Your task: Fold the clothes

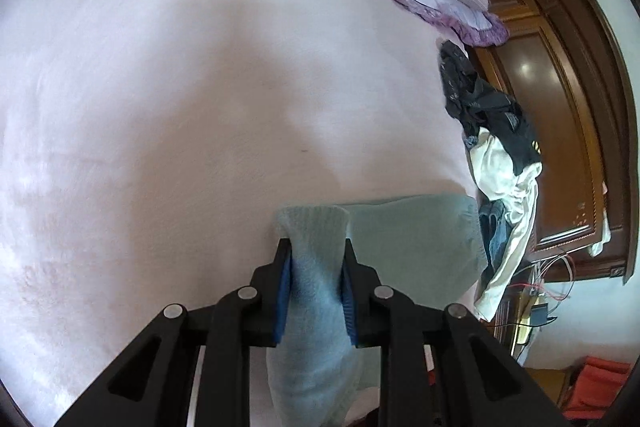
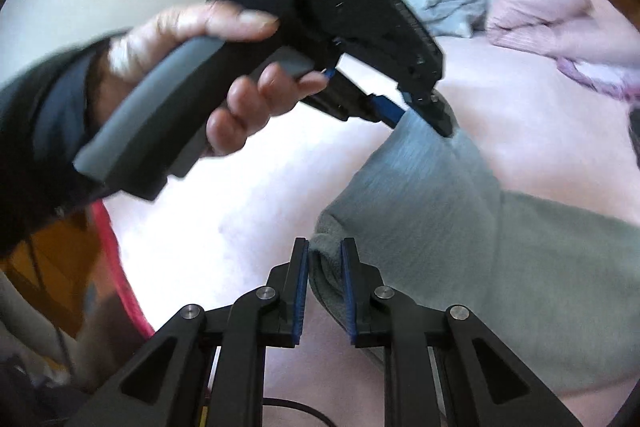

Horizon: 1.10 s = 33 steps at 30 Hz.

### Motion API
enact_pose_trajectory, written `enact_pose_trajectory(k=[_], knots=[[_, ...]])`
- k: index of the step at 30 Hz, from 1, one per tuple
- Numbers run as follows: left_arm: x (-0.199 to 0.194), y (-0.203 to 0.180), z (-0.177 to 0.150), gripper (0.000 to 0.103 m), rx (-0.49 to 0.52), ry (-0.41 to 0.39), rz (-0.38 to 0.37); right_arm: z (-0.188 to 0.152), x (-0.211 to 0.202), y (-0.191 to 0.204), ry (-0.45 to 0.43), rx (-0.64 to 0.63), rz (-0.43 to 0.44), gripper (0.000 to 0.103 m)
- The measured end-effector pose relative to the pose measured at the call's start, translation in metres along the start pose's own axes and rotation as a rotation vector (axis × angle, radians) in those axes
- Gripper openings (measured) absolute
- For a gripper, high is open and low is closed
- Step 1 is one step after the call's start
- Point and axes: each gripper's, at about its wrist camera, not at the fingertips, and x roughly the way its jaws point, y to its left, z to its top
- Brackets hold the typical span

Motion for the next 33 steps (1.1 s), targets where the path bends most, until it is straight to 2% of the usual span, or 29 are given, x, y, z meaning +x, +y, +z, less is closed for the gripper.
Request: enact_pose_trajectory(k=[4, 8, 12, 14, 16, 20, 22, 25, 28, 29, 33], knots=[[0.007, -0.04, 0.006, 0.019, 0.037, 0.013, 0.032, -0.007, -0.043, -0.042, -0.068, 0.147, 0.04, 0.016], [0.029, -0.08, 0.013, 0.019, 0.07, 0.034, 0.048, -0.017, -0.072, -0.07, -0.125, 0.252, -0.007, 0.016], [0.058, -0.113, 0.017, 0.019, 0.095, 0.061, 0.068, -0.021, -0.087, -0.092, -0.144, 0.333, -0.064, 0.016], [0.072, -0.124, 0.019, 0.019, 0.1, 0.073, 0.073, -0.023, -0.094, -0.103, -0.152, 0.373, -0.092, 0.016], [0.088, -0.134, 0.022, 0.019, 0.099, 0.085, 0.089, -0.043, -0.105, -0.111, -0.154, 0.406, -0.11, 0.016], [0.115, -0.14, 0.023, 0.021, 0.081, 0.128, 0.121, -0.046, -0.098, -0.137, -0.133, 0.471, -0.141, 0.016], [0.123, -0.144, 0.023, 0.021, 0.067, 0.147, 0.087, -0.048, -0.099, -0.15, -0.128, 0.496, -0.156, 0.016], [0.113, -0.148, 0.024, 0.022, 0.053, 0.114, -0.021, -0.052, -0.101, -0.17, -0.12, 0.534, -0.179, 0.017], [0.079, -0.151, 0.022, 0.022, 0.085, 0.015, -0.096, -0.049, -0.111, -0.163, -0.131, 0.493, -0.165, 0.017], [0.069, -0.151, 0.02, 0.023, 0.107, -0.011, -0.092, -0.048, -0.114, -0.16, -0.135, 0.479, -0.159, 0.019], [0.036, -0.148, -0.006, 0.023, 0.305, -0.142, 0.114, -0.041, -0.121, -0.144, -0.139, 0.406, -0.121, 0.02]])
